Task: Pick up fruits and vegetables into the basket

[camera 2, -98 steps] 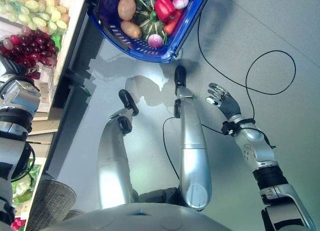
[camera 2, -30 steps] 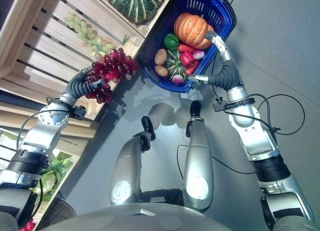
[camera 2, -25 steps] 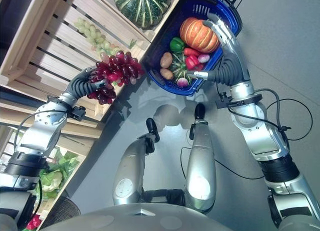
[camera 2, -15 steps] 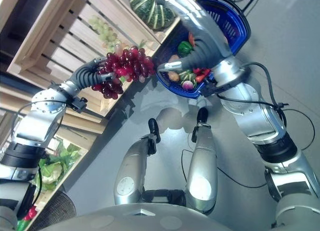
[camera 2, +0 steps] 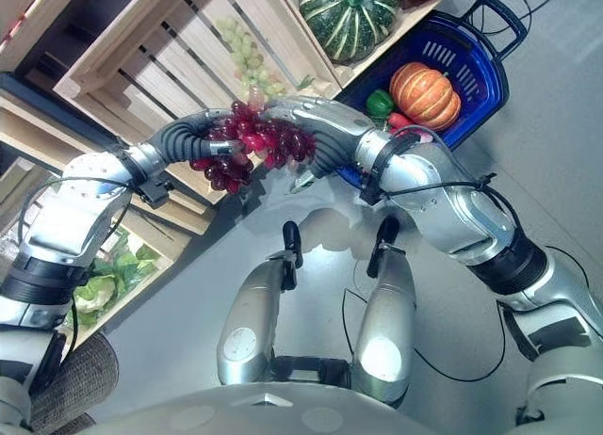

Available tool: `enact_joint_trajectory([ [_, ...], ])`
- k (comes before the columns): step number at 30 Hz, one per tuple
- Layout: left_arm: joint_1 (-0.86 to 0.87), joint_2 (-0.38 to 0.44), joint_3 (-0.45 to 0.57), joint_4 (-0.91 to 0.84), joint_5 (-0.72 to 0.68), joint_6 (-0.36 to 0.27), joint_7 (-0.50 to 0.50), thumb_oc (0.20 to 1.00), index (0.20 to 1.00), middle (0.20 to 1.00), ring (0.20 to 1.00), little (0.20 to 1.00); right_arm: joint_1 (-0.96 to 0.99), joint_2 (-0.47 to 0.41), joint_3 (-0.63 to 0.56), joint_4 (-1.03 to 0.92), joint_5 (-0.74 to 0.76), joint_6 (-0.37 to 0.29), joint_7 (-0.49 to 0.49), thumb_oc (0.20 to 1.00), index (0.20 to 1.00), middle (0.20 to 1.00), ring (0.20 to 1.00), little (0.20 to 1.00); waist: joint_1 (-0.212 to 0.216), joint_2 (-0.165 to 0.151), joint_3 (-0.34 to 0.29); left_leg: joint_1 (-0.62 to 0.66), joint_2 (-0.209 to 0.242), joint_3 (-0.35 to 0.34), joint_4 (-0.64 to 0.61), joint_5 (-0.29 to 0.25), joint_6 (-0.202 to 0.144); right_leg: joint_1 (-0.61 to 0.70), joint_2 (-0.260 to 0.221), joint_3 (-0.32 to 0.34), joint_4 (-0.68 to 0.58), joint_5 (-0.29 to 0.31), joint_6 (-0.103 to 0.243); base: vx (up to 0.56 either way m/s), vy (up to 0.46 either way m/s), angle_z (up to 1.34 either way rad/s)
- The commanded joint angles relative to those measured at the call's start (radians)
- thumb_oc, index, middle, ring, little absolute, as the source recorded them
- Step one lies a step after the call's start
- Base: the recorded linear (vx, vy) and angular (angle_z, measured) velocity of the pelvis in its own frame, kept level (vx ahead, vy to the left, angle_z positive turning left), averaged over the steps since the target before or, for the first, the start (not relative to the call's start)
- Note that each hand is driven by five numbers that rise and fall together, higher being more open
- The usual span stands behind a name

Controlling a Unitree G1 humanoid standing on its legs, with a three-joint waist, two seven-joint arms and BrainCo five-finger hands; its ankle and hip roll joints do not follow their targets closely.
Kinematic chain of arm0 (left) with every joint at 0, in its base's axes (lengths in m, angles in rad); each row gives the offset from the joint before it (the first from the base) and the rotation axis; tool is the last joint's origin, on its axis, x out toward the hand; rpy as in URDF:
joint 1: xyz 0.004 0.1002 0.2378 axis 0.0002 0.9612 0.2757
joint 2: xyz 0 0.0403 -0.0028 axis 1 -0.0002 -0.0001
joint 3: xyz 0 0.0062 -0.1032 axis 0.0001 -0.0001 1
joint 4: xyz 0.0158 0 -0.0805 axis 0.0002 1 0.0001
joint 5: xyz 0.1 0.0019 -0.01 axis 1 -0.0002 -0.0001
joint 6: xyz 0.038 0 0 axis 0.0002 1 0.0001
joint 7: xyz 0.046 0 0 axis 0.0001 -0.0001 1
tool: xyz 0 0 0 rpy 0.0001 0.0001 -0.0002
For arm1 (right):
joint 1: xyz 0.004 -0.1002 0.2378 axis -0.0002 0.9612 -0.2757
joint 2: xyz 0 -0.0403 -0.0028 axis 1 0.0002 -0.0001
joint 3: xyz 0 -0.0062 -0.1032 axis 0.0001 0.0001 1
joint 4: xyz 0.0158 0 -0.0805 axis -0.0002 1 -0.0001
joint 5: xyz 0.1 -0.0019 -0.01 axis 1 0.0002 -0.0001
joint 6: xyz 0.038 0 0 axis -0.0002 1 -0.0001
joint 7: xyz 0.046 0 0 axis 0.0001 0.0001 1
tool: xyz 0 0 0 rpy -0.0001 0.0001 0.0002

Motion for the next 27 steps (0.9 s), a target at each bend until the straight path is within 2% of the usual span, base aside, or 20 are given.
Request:
enact_joint_trajectory([
  [1, -0.011, 0.032, -0.002, -0.143, -0.115, -0.090, -0.004, 0.200, 0.200, 0.200, 0.200, 0.200, -0.034, 0.011, 0.028, 0.002, -0.096, 0.033, -0.008, 1.000, 1.000, 1.000, 1.000, 1.000, -0.016, -0.047, -0.081, 0.005, 0.009, 0.058, 0.093, -0.114, 0.035, 0.107, -0.043, 0.048, -0.102, 0.002, 0.121, 0.00, -0.012, 0.06],
  [5, -0.007, 0.009, -0.018, -0.158, -0.140, -0.097, 0.016, 0.200, 0.200, 0.200, 0.200, 0.200, -0.003, 0.027, 0.022, 0.045, -0.158, 0.078, -0.031, 1.000, 1.000, 1.000, 1.000, 1.000, -0.024, -0.051, -0.073, 0.004, 0.009, 0.060, 0.097, -0.117, 0.037, 0.101, -0.040, 0.056, -0.096, 0.001, 0.119, 0.00, 0.000, 0.00],
  [6, -0.006, -0.008, -0.024, -0.160, -0.149, -0.102, 0.019, 0.200, 0.200, 0.200, 0.200, 0.200, 0.006, 0.038, 0.022, 0.057, -0.167, 0.107, -0.050, 1.000, 1.000, 1.000, 1.000, 1.000, -0.026, -0.051, -0.070, 0.005, 0.009, 0.059, 0.099, -0.119, 0.036, 0.102, -0.039, 0.058, -0.094, -0.002, 0.118, 0.00, 0.000, 0.00],
  [11, -0.010, -0.099, -0.060, -0.180, -0.179, -0.071, 0.010, 0.200, 0.200, 0.200, 0.200, 0.200, 0.070, 0.138, 0.001, 0.176, -0.216, 0.185, -0.227, 1.000, 1.000, 1.000, 1.000, 1.000, -0.039, -0.050, -0.061, 0.007, 0.004, 0.060, 0.094, -0.122, 0.040, 0.098, -0.037, 0.063, -0.095, 0.001, 0.113, 0.00, 0.000, 0.00],
  [14, -0.010, -0.142, -0.082, -0.188, -0.204, -0.063, 0.024, 0.200, 0.200, 0.200, 0.200, 0.200, 0.098, 0.185, -0.011, 0.204, -0.198, 0.196, -0.276, 1.000, 1.000, 1.000, 1.000, 1.000, -0.046, -0.048, -0.056, 0.007, 0.001, 0.062, 0.091, -0.124, 0.041, 0.095, -0.034, 0.067, -0.096, 0.003, 0.111, 0.00, 0.000, 0.00],
  [17, -0.004, -0.177, -0.086, -0.194, -0.246, -0.059, 0.042, 0.200, 0.200, 0.200, 0.200, 0.200, 0.113, 0.215, -0.005, 0.203, -0.164, 0.203, -0.266, 1.000, 1.000, 1.000, 1.000, 1.000, -0.047, -0.046, -0.050, 0.012, -0.001, 0.060, 0.096, -0.133, 0.042, 0.099, -0.032, 0.068, -0.090, -0.005, 0.111, 0.00, 0.005, -0.03],
  [19, -0.007, -0.196, -0.092, -0.195, -0.260, -0.054, 0.052, 0.200, 0.200, 0.200, 0.200, 0.200, 0.113, 0.234, 0.004, 0.207, -0.153, 0.201, -0.266, 1.000, 1.000, 1.000, 1.000, 1.000, -0.047, -0.047, -0.052, 0.011, -0.002, 0.060, 0.090, -0.126, 0.044, 0.098, -0.032, 0.067, -0.097, 0.002, 0.110, 0.00, 0.003, -0.02],
  [21, -0.008, -0.221, -0.102, -0.199, -0.286, -0.050, 0.073, 0.200, 0.200, 0.200, 0.200, 0.200, 0.110, 0.265, 0.018, 0.214, -0.075, 0.200, -0.273, 1.000, 1.000, 1.000, 1.000, 1.000, -0.045, -0.046, -0.050, 0.013, -0.004, 0.059, 0.090, -0.125, 0.045, 0.103, -0.034, 0.065, -0.099, 0.003, 0.108, 0.00, 0.000, 0.00],
  [24, -0.007, -0.252, -0.110, -0.196, -0.301, -0.043, 0.083, 0.200, 0.200, 0.200, 0.200, 0.200, 0.116, 0.301, 0.034, 0.227, 0.014, 0.164, -0.324, 1.000, 1.000, 1.000, 1.000, 1.000, -0.042, -0.044, -0.049, 0.017, -0.005, 0.060, 0.086, -0.125, 0.047, 0.104, -0.036, 0.061, -0.096, 0.002, 0.107, 0.00, 0.000, 0.00],
  [27, 0.000, -0.298, -0.130, -0.193, -0.295, -0.027, 0.104, 0.200, 0.200, 0.200, 0.200, 0.200, 0.127, 0.357, 0.037, 0.233, 0.045, 0.071, -0.425, 1.000, 1.000, 1.000, 1.000, 1.000, -0.037, -0.039, -0.049, 0.024, -0.007, 0.059, 0.085, -0.128, 0.047, 0.115, -0.037, 0.054, -0.095, -0.002, 0.104, 0.00, 0.000, 0.00],
])
